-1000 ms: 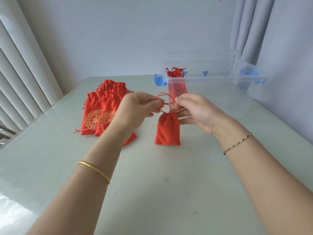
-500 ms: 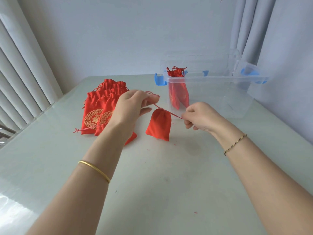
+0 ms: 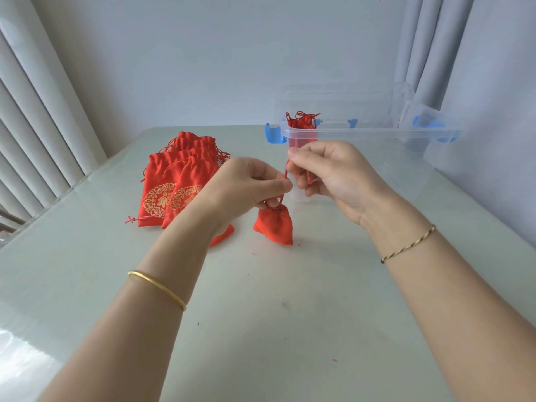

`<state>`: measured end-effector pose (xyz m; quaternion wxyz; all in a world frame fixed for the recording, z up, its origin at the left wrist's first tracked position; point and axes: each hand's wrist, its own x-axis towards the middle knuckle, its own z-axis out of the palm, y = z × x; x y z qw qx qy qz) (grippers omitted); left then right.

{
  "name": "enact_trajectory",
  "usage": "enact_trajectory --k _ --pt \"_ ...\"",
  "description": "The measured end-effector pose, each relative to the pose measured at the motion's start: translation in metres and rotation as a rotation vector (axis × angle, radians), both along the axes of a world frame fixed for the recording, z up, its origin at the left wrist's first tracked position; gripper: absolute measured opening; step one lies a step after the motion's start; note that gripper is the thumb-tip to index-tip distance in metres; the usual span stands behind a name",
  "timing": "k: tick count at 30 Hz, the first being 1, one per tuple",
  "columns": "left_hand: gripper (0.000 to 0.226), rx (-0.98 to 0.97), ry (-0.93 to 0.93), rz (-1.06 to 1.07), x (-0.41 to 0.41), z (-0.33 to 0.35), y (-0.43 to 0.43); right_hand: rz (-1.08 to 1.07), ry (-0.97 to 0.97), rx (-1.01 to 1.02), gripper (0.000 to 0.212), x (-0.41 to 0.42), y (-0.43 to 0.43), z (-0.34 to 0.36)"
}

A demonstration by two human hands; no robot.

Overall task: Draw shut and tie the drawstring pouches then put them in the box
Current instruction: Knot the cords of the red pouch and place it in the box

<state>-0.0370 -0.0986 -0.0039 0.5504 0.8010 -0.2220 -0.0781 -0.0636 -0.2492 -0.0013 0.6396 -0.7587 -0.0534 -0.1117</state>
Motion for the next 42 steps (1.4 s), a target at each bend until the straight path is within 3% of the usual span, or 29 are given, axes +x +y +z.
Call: enact_trajectory --k 5,10,13,18,21,24,33,42 --pt "0.012 -0.087 0.068 0.008 0.001 -0.002 0.000 0.038 0.252 0.205 0.052 0.002 0.000 -0.005" --pt "0.013 -0.154 0.132 0.057 0.005 -0.005 0.001 0.078 0.307 0.195 0.014 0.001 0.000 -0.006" --pt "0.013 -0.193 0.155 0.087 0.005 -0.007 0.000 0.031 0.278 0.117 0.011 0.000 -0.002 -0.005" --pt "0.013 -0.203 0.150 0.151 0.004 -0.008 -0.001 0.063 0.146 -0.056 0.024 0.000 -0.001 -0.009" --pt "0.010 -0.200 0.152 0.186 0.004 -0.008 -0.002 0.062 -0.010 -0.211 0.023 0.000 0.004 -0.012" --pt "0.011 -0.185 0.132 0.213 0.005 -0.009 -0.002 0.046 -0.108 -0.239 0.022 0.002 0.008 -0.014" --pt "0.014 -0.210 0.107 0.304 0.002 -0.008 -0.003 -0.112 -0.234 -0.377 0.006 0.002 0.016 -0.017" --pt "0.011 -0.213 0.092 0.325 0.000 -0.006 -0.004 -0.267 -0.405 -0.622 0.010 0.004 0.021 -0.021"
